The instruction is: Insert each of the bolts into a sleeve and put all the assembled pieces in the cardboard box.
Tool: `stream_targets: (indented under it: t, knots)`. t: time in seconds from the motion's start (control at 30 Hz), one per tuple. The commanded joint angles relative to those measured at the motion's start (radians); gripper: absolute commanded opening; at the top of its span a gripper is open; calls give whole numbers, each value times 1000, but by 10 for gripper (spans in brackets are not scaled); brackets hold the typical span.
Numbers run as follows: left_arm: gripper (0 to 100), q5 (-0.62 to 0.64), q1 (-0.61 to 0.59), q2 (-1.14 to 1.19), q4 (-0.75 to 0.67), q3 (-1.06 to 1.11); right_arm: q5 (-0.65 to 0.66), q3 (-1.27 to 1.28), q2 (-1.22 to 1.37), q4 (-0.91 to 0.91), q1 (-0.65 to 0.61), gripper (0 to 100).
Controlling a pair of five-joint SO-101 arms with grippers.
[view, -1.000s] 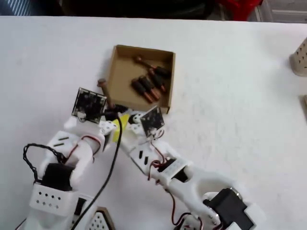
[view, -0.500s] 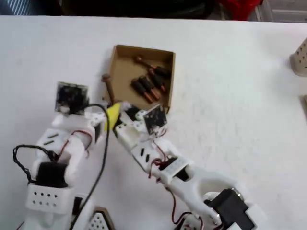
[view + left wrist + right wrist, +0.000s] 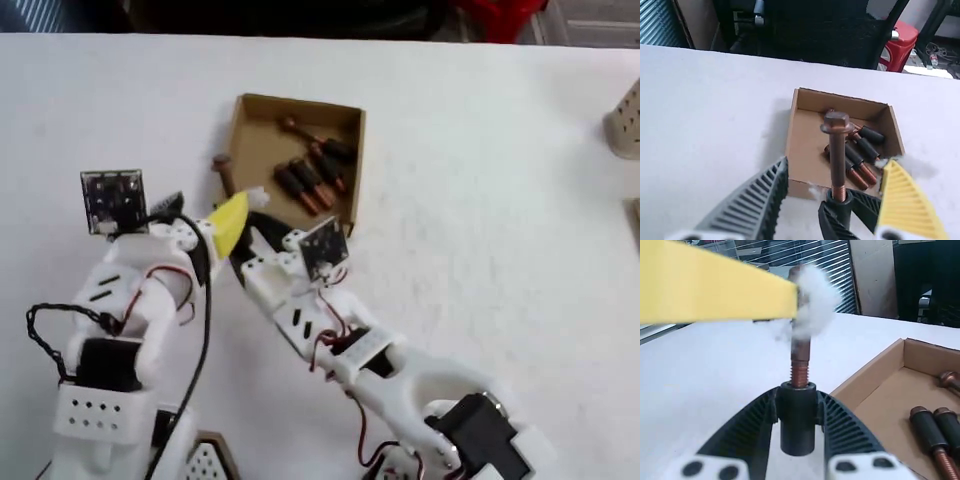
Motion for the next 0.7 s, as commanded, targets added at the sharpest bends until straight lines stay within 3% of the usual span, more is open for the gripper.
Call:
stream_targets:
  t: [0.0,0.33,0.67]
  knots:
    - [316,60,8,19,-58,-34,9,-31,-47,-42,7,16]
    - [316,66,8,315,-89,-149,9,-31,-47,-42,7,16]
    - [316,61,87,314,-81,-152,9,-31,-47,-42,10,16]
